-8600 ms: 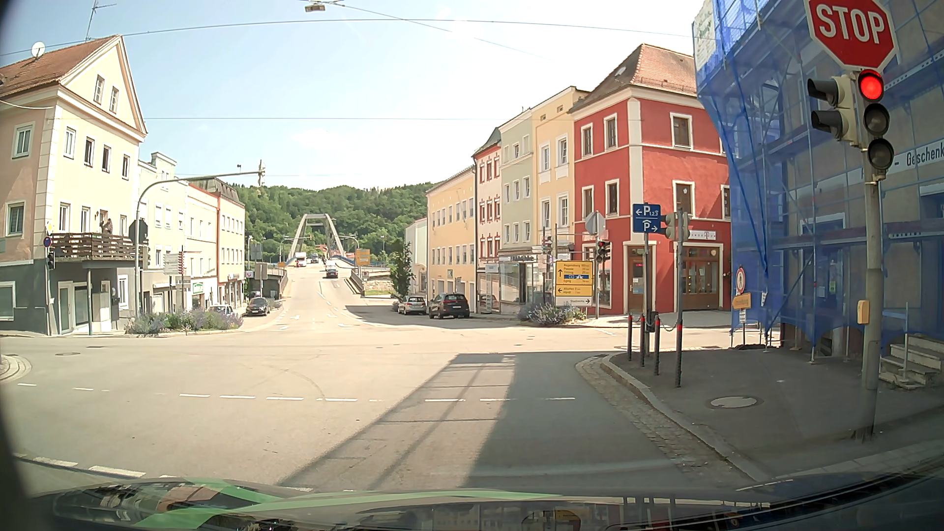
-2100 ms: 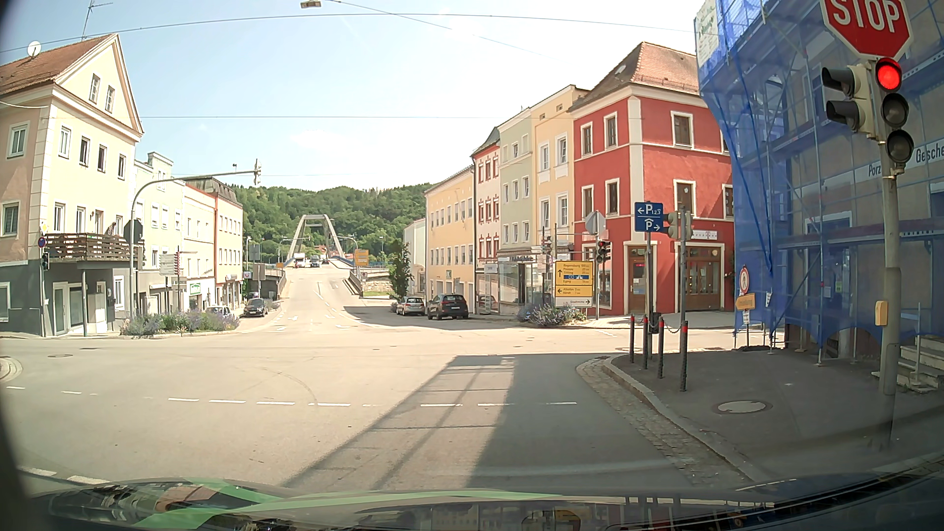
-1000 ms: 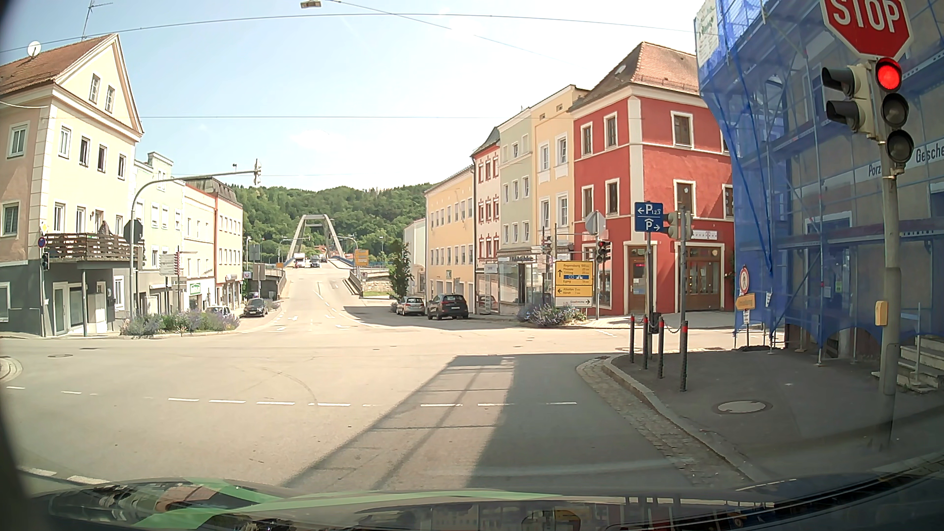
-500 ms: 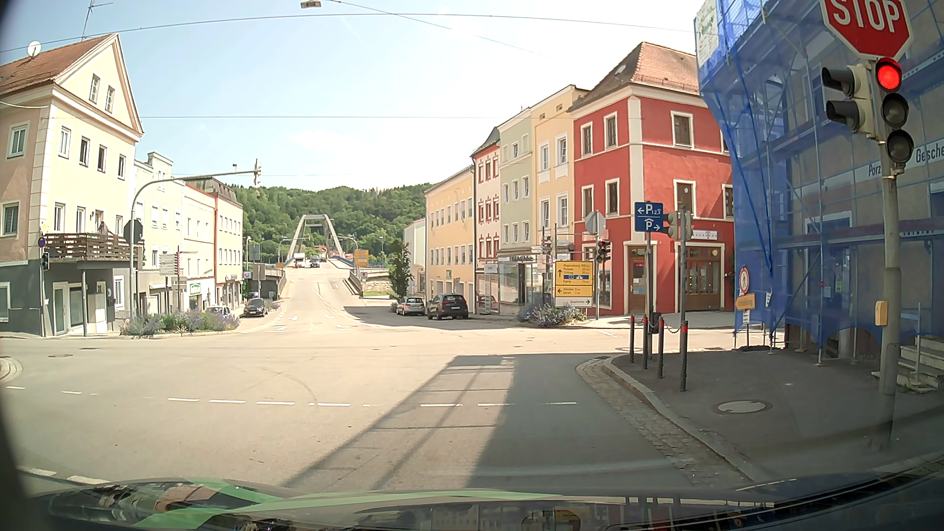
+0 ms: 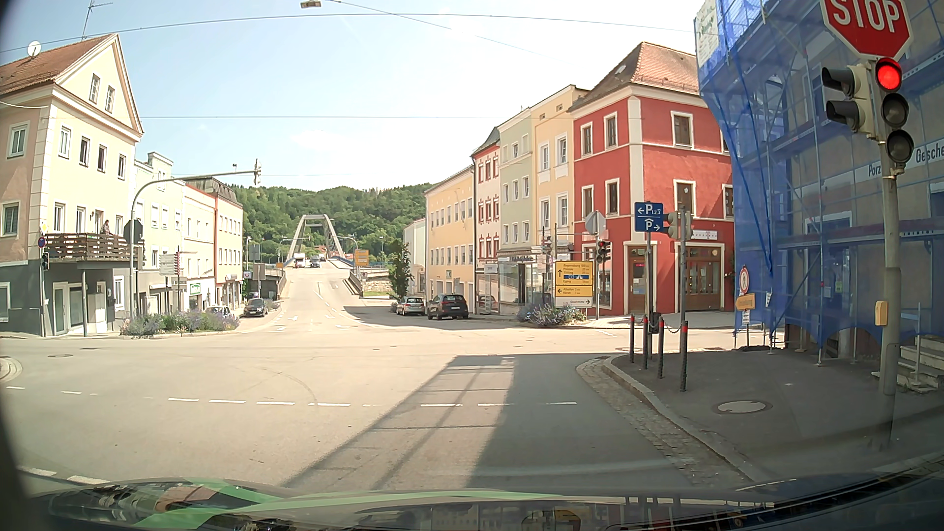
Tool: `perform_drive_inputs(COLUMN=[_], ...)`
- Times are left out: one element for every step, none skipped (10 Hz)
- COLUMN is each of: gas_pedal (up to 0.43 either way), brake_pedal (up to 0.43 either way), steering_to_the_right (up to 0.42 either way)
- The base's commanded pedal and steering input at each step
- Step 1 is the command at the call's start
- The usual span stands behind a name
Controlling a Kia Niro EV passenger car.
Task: Follow the waypoints while adhering to traffic rules and regulations
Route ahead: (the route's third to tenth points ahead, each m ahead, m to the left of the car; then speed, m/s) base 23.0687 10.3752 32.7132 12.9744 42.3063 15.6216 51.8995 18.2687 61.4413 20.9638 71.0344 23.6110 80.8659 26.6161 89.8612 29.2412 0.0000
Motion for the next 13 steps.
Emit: perform_drive_inputs(gas_pedal=[0.000, 0.000, 0.000, 0.000, 0.000, 0.000, 0.000, 0.000, 0.000, 0.000, 0.000, 0.000, 0.000], brake_pedal=[0.305, 0.305, 0.305, 0.305, 0.305, 0.305, 0.305, 0.305, 0.305, 0.305, 0.305, 0.305, 0.305], steering_to_the_right=[0.018, 0.018, 0.019, 0.019, 0.019, 0.019, 0.019, 0.019, 0.018, 0.019, 0.019, 0.018, 0.019])
